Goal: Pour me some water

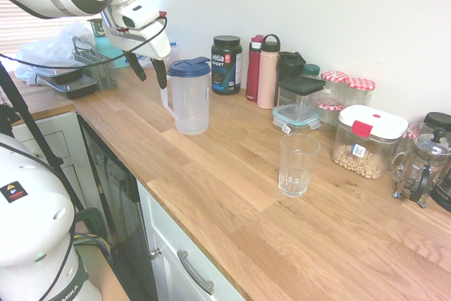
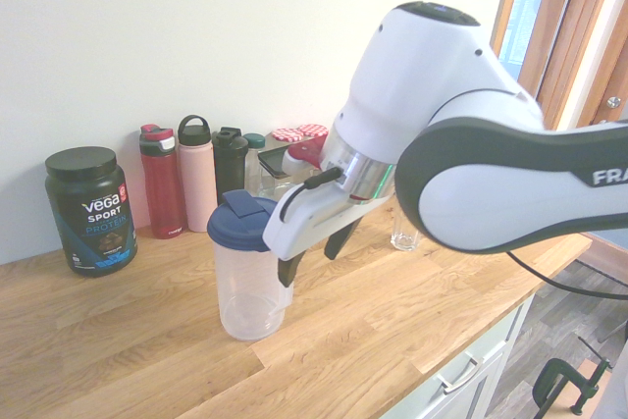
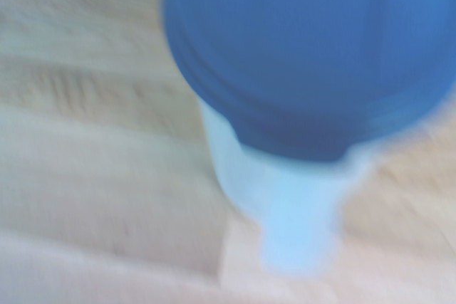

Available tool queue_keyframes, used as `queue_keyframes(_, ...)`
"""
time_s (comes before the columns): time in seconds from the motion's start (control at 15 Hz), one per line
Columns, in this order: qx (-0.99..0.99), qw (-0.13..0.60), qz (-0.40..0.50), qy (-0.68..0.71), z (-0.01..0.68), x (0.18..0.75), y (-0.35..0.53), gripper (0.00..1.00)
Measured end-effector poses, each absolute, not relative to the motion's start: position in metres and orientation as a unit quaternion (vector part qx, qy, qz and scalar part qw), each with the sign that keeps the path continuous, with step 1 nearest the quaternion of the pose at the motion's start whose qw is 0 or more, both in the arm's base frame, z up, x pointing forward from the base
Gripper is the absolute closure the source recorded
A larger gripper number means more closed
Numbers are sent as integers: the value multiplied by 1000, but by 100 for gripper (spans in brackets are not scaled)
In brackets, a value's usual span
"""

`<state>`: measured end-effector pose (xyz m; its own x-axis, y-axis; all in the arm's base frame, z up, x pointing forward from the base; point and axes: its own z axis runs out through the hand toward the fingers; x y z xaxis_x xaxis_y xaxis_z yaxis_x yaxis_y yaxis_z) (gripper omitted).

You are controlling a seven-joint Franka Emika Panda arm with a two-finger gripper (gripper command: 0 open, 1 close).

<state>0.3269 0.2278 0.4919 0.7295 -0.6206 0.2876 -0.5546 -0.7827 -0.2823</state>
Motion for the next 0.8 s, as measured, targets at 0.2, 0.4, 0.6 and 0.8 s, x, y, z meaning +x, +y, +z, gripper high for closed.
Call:
queue_keyframes(0.2,-913,88,-203,343,467,348,236,100)
queue_keyframes(0.4,-901,73,-203,377,450,363,244,100)
queue_keyframes(0.6,-892,71,-207,396,449,370,250,100)
queue_keyframes(0.8,-885,70,-212,408,445,376,246,100)
